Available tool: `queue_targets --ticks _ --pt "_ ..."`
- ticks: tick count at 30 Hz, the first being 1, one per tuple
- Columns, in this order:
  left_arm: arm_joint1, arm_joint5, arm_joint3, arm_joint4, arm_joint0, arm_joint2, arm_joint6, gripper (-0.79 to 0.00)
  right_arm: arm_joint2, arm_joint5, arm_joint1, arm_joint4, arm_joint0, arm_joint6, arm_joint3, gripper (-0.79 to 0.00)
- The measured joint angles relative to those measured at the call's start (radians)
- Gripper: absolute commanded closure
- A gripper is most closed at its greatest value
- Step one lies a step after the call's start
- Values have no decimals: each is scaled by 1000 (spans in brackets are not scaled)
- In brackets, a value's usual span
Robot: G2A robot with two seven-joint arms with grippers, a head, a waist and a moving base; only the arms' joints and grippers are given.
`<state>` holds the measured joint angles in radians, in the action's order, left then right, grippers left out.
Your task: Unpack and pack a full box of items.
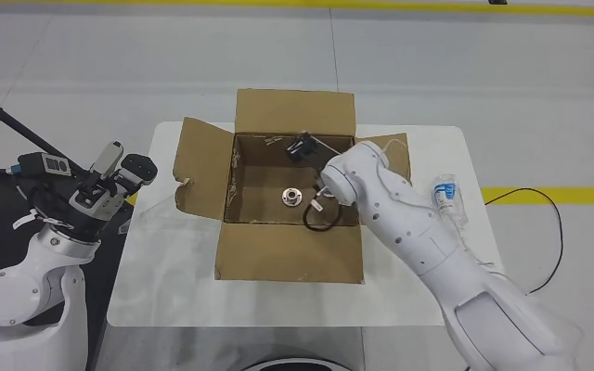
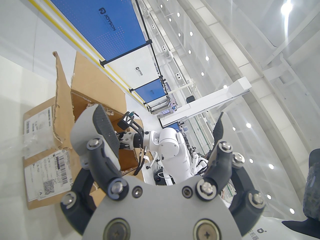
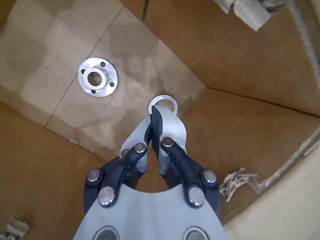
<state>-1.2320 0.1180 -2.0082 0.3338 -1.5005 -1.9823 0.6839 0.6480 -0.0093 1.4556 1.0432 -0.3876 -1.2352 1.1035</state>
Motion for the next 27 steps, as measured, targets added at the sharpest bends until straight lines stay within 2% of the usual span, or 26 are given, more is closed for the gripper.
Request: queue_targets --ticks 18,27 --pt "0 0 0 0 0 0 0 -785 -47 0 86 -32 51 132 -284 0" --pt "0 0 0 0 0 0 0 -785 -47 -25 117 -61 63 167 -358 0"
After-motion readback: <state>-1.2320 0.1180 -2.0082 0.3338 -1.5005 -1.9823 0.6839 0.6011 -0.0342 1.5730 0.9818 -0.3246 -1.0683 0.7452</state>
